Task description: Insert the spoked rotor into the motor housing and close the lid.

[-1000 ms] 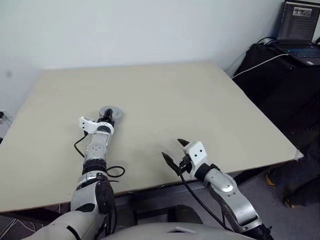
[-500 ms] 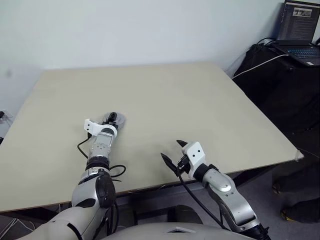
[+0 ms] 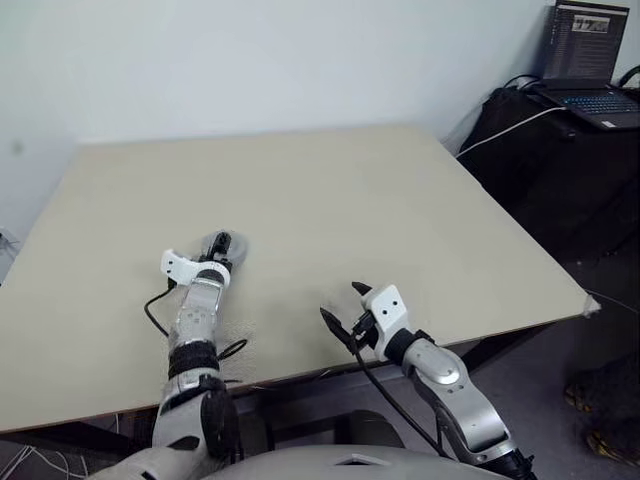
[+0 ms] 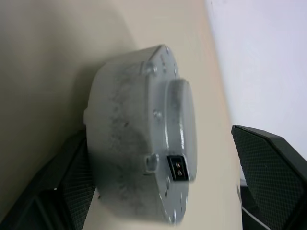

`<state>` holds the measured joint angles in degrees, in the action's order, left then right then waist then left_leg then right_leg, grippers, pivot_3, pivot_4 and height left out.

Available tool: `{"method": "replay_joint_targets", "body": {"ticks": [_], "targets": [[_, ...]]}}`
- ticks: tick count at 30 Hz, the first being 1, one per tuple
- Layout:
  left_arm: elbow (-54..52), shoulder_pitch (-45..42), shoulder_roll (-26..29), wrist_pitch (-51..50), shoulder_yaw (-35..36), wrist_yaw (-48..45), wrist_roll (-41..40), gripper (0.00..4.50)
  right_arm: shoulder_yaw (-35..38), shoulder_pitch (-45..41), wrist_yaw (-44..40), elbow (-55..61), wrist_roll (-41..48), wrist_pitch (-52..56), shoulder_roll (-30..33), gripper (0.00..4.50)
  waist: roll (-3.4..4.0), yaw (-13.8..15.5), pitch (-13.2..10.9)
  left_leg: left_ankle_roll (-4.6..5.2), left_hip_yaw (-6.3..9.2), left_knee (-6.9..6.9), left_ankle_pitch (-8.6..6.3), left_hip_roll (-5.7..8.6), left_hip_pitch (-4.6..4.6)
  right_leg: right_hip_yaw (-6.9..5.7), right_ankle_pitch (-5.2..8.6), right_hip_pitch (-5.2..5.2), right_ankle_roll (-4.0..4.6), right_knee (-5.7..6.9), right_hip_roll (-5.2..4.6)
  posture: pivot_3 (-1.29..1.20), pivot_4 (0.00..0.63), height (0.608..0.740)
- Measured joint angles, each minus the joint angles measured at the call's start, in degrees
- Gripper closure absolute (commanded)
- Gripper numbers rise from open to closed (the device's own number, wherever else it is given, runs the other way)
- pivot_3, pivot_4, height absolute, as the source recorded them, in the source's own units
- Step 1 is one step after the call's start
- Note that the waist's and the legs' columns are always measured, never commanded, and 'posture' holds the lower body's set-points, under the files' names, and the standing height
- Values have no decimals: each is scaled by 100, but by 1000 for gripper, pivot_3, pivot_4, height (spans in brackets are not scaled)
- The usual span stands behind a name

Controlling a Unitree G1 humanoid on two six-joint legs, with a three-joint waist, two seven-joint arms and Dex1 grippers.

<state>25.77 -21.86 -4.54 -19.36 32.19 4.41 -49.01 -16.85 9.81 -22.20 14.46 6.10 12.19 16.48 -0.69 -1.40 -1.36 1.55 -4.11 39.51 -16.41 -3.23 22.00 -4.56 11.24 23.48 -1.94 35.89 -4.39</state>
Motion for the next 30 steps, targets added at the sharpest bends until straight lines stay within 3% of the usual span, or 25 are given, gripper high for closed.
{"method": "replay_joint_targets", "body": {"ticks": [8, 19, 25, 30], "targets": [[-1961, 1467, -39, -1127, -281, 435, -431, 48, 26, 6, -130, 4, 49, 221, -31, 0, 7, -41, 27, -3, -26, -3, -5, -10, -41, 27, 0, -5, -1, 12, 2, 0, 0, 740], [-3427, 2840, 7, -1591, -859, 454, -707, 48, 82, -15, -264, 17, 137, 455, -65, 0, 13, -43, 27, -36, -32, -4, -30, -13, -40, 28, 1, 17, 1, 5, 2, 0, 0, 740], [-4059, 3572, 280, -1675, -1752, -92, -147, 48, 187, 23, -252, 91, 340, 615, -174, 0, 26, 27, 13, -38, -33, -4, -34, -19, -38, 26, 2, 26, 1, 5, 1, 0, 0, 740], [-4501, 3900, 895, -1167, -2621, -606, 1046, 48, 382, 115, -102, 150, 432, 700, -294, 0, 54, 26, -1, -41, -39, -12, -36, -23, -36, 26, 3, 35, 3, 5, 1, 0, 0, 740]]}}
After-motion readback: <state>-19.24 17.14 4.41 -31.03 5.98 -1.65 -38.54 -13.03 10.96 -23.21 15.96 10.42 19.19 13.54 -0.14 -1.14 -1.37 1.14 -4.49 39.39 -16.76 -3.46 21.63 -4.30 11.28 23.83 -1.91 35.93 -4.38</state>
